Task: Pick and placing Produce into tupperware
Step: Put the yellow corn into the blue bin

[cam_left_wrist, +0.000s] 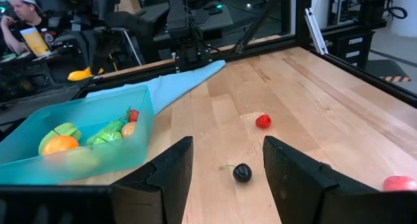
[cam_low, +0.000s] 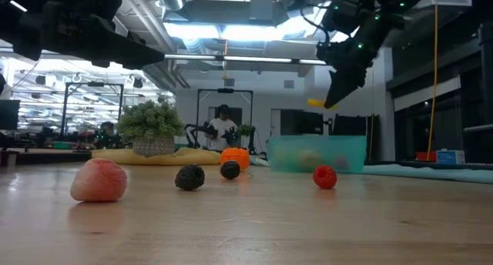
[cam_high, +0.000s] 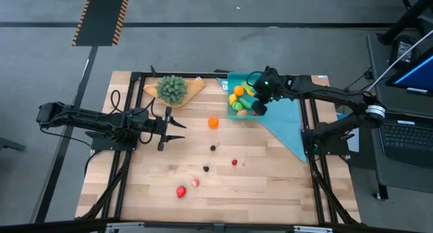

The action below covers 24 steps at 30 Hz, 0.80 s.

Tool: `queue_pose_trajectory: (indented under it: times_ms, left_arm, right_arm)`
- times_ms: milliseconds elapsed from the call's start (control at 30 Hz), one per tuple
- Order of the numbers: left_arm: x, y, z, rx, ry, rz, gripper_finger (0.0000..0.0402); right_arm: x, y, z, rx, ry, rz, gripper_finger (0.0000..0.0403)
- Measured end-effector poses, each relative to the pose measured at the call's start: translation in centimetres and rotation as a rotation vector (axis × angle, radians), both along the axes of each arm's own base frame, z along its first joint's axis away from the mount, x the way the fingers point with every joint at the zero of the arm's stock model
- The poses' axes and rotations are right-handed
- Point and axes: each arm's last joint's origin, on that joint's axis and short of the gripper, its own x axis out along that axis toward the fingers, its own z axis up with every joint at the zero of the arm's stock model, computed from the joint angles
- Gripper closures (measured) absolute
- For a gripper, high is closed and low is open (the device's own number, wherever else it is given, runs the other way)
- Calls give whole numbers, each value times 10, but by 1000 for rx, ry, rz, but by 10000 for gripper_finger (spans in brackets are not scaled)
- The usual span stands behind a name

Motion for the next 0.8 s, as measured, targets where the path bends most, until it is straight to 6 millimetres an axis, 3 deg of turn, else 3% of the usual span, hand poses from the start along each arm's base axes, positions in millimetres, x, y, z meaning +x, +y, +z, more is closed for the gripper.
queue_pose_trajectory:
  times_ms: [600, 800]
  left_arm:
    - [0, 0, 0, -1, 0, 0, 223]
    - [0, 0, 0, -2, 0, 0, 223]
  right_arm:
    - [15, -9, -11, -30, 130, 133, 402]
    - [20, -22, -30, -7, 194, 135, 402]
